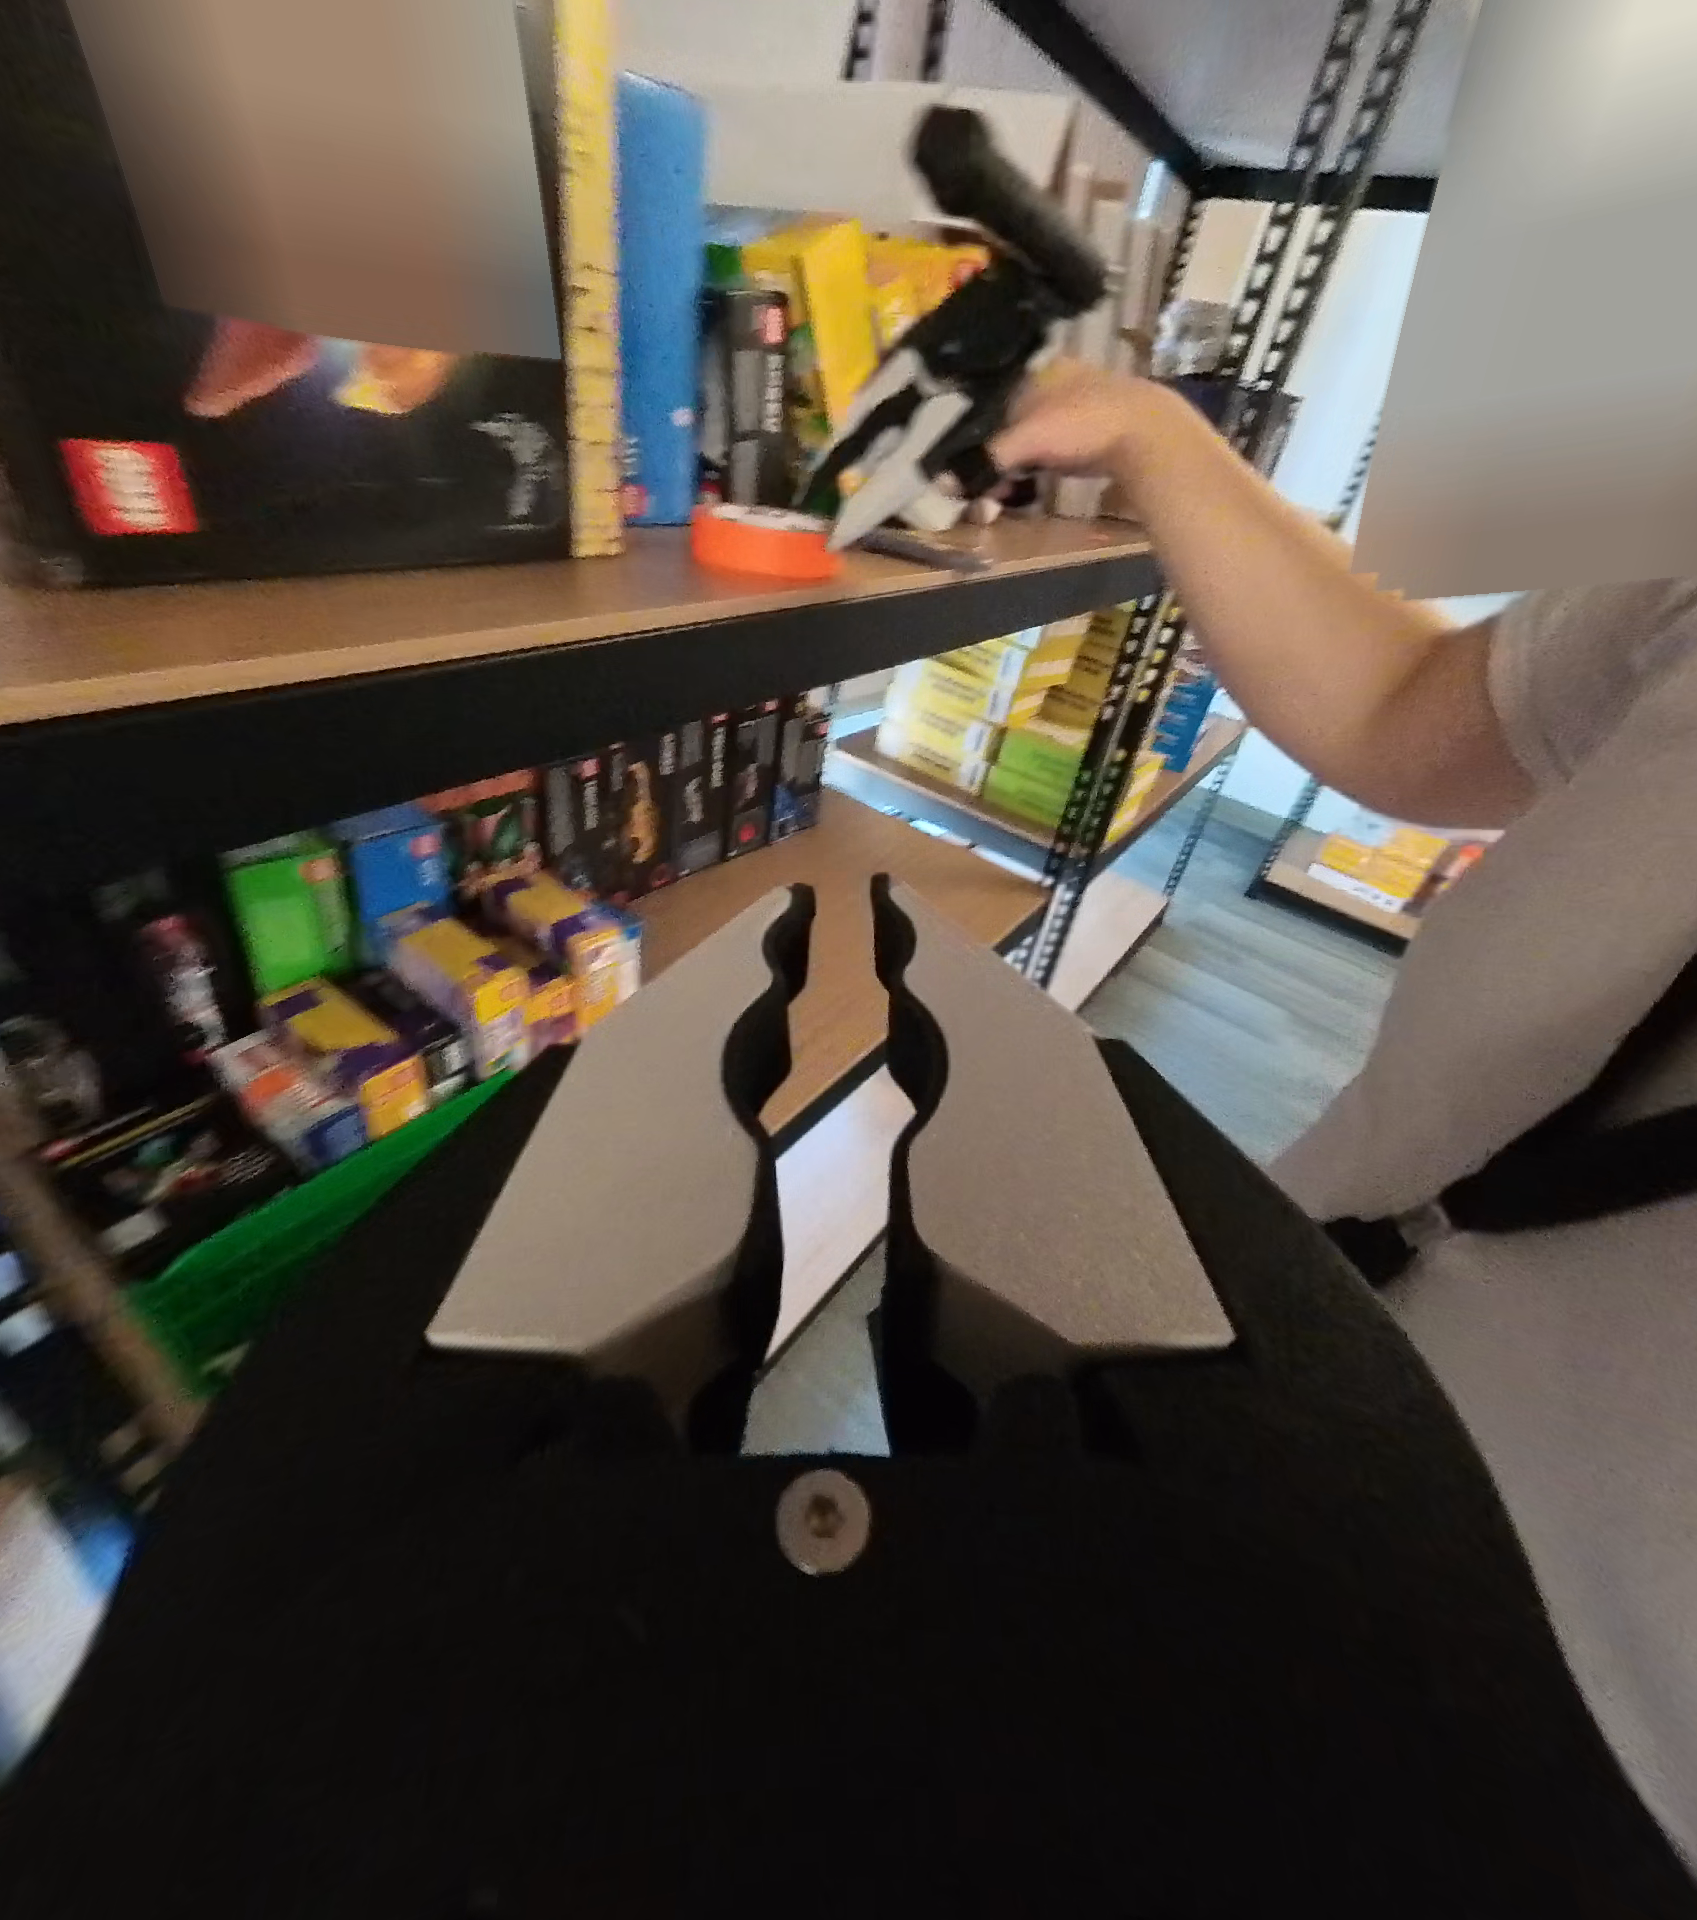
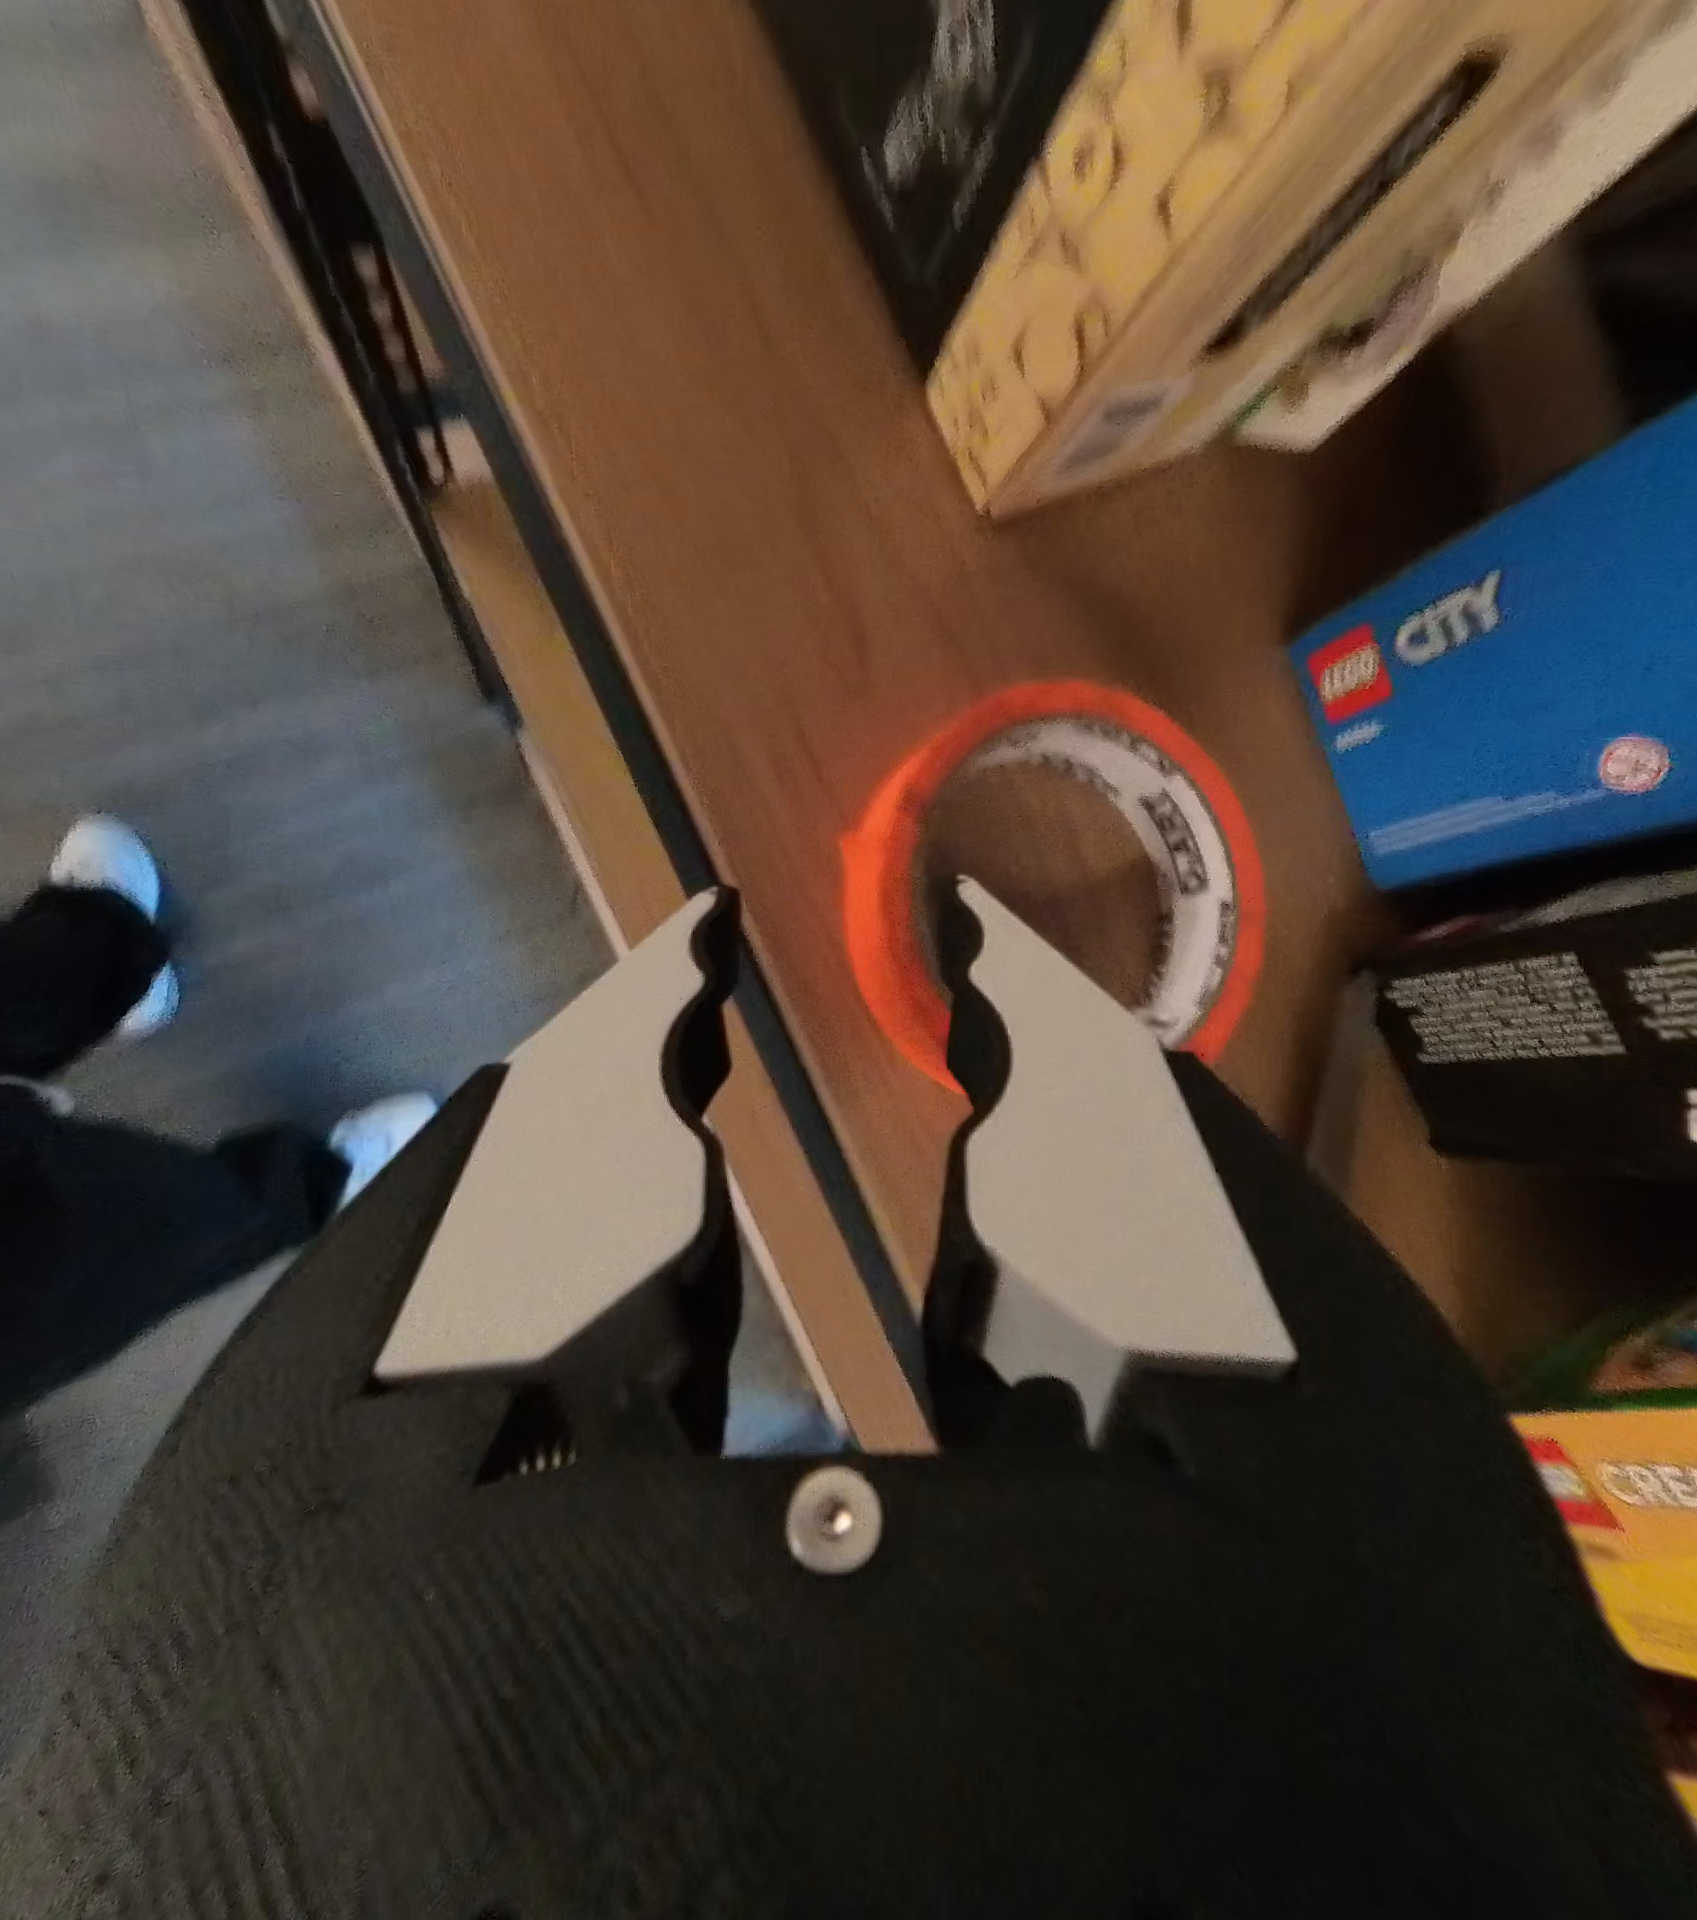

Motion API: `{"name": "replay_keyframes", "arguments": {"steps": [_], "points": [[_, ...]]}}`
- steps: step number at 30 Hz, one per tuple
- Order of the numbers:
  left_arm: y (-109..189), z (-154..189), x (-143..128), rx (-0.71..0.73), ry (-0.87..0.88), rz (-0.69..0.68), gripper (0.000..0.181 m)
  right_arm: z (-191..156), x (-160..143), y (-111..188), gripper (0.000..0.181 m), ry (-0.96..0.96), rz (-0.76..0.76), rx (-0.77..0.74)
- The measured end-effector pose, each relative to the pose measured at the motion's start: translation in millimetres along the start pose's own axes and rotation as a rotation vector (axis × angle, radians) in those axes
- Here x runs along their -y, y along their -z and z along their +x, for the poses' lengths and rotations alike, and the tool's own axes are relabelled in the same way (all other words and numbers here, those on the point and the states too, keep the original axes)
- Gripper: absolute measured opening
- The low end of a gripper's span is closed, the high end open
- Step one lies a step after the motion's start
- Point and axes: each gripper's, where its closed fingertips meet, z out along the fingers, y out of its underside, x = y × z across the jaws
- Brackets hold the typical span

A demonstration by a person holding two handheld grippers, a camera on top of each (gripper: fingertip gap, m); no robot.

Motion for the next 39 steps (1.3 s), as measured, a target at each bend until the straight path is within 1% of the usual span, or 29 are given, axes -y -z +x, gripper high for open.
{"name": "replay_keyframes", "arguments": {"steps": [2,3,4,5,6,7,8,9,10,11,12,13,14,15,16,17,19,21,23,25,28,31,33,36,37,39], "points": [[-39,26,-6,-0.066,0.018,0.003,0.009,13,-20,-8,0.034,0.038,-0.101,0.024],[-50,38,-12,-0.097,0.036,-0.015,0.009,9,-28,-14,0.027,0.069,-0.129,0.07],[-56,46,-20,-0.109,0.047,-0.049,0.009,12,-23,-18,0.018,0.092,-0.084,0.068],[-55,46,-29,-0.085,0.047,-0.091,0.009,9,-21,-18,0.014,0.091,-0.074,0.087],[-48,39,-36,-0.022,0.042,-0.127,0.01,-1,-16,-13,0.009,0.063,-0.056,0.113],[-34,26,-42,0.073,0.037,-0.154,0.011,-16,2,-5,0.01,0.035,0.032,0.125],[-13,7,-48,0.2,0.037,-0.184,0.012,-45,30,8,0.008,0.034,0.173,0.181],[20,-19,-57,0.374,0.033,-0.25,0.014,-83,62,22,0.008,0.063,0.332,0.246],[66,-49,-69,0.597,0.01,-0.369,0.016,-123,91,35,0.008,0.117,0.473,0.297],[124,-74,-80,0.831,-0.027,-0.512,0.018,-167,117,42,0.008,0.172,0.574,0.349],[186,-88,-84,1.039,-0.061,-0.644,0.02,-210,141,41,0.008,0.218,0.639,0.41],[244,-92,-83,1.214,-0.079,-0.746,0.021,-252,166,33,0.008,0.257,0.677,0.476],[295,-91,-81,1.347,-0.079,-0.806,0.024,-295,191,20,0.008,0.295,0.691,0.556],[336,-85,-79,1.435,-0.059,-0.818,0.025,-338,212,2,0.008,0.341,0.67,0.637],[371,-80,-78,1.499,-0.024,-0.792,0.026,-377,232,-20,0.008,0.401,0.63,0.679],[404,-74,-78,1.552,0.008,-0.765,0.028,-411,253,-43,0.008,0.472,0.598,0.68],[477,-62,-84,1.667,0.05,-0.782,0.031,-480,303,-85,0.009,0.586,0.563,0.678],[548,-48,-90,1.776,0.097,-0.802,0.032,-551,359,-111,0.009,0.608,0.563,0.746],[607,-35,-95,1.833,0.161,-0.774,0.033,-617,413,-131,0.009,0.637,0.599,0.801],[664,-23,-97,1.899,0.203,-0.771,0.033,-670,455,-151,0.008,0.651,0.595,0.839],[737,-12,-105,1.975,0.257,-0.791,0.032,-728,499,-180,0.008,0.71,0.566,0.869],[800,-21,-119,2.02,0.31,-0.797,0.031,-764,541,-219,0.009,0.748,0.531,0.878],[836,-39,-133,2.025,0.355,-0.789,0.031,-780,572,-251,0.009,0.749,0.512,0.861],[885,-81,-162,2.009,0.421,-0.728,0.031,-796,622,-306,0.008,0.734,0.493,0.849],[900,-96,-175,1.997,0.452,-0.687,0.031,-800,639,-328,0.009,0.729,0.479,0.851],[925,-126,-199,1.969,0.508,-0.551,0.033,-809,675,-373,0.009,0.744,0.442,0.86]]}}
